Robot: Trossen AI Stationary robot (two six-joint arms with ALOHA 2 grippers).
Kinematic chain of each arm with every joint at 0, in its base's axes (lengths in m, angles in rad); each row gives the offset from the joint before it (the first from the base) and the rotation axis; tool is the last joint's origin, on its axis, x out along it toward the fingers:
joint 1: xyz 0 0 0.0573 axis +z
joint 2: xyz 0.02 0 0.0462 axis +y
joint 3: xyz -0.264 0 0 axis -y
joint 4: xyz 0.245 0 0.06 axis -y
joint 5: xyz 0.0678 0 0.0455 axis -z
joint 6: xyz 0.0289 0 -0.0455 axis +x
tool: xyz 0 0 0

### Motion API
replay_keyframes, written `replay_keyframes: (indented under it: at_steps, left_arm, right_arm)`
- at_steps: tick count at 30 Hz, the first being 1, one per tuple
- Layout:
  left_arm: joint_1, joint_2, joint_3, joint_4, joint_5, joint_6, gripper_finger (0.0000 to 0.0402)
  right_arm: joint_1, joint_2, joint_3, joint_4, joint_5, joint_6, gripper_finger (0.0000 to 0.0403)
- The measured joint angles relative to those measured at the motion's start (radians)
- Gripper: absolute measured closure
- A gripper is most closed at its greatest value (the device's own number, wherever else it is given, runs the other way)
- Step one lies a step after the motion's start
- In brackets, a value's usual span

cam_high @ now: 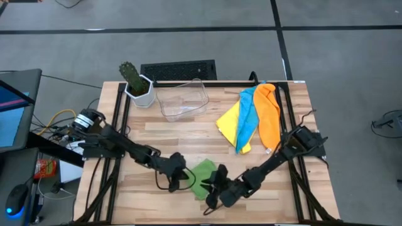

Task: Fold microfiber towels
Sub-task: Fold the green microfiber cloth, then put the green microfiber cloth into the transparent bin

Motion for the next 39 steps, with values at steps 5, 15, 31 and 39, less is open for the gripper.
replay_keyframes:
  at_steps: [5, 15, 31, 39]
  left_arm:
    - [-0.001, 0.048, -0.051, 0.103, -0.023, -0.045, 0.0398]
    - [-0.005, 0.115, -0.053, 0.133, -0.007, -0.049, 0.0398]
    - [0.080, -0.098, -0.035, 0.152, -0.040, 0.066, 0.0398]
    - [0.196, 0.079, 0.002, 0.352, 0.084, 0.058, 0.0398]
  right_arm:
    - [0.006, 0.086, 0.021, -0.001, -0.092, 0.049, 0.0296]
    - [0.029, 0.116, 0.025, -0.025, -0.110, 0.159, 0.0296]
    - [0.041, -0.148, 0.022, -0.468, -0.012, 0.309, 0.0296]
    - [0.043, -0.144, 0.020, -0.607, -0.105, 0.481, 0.0296]
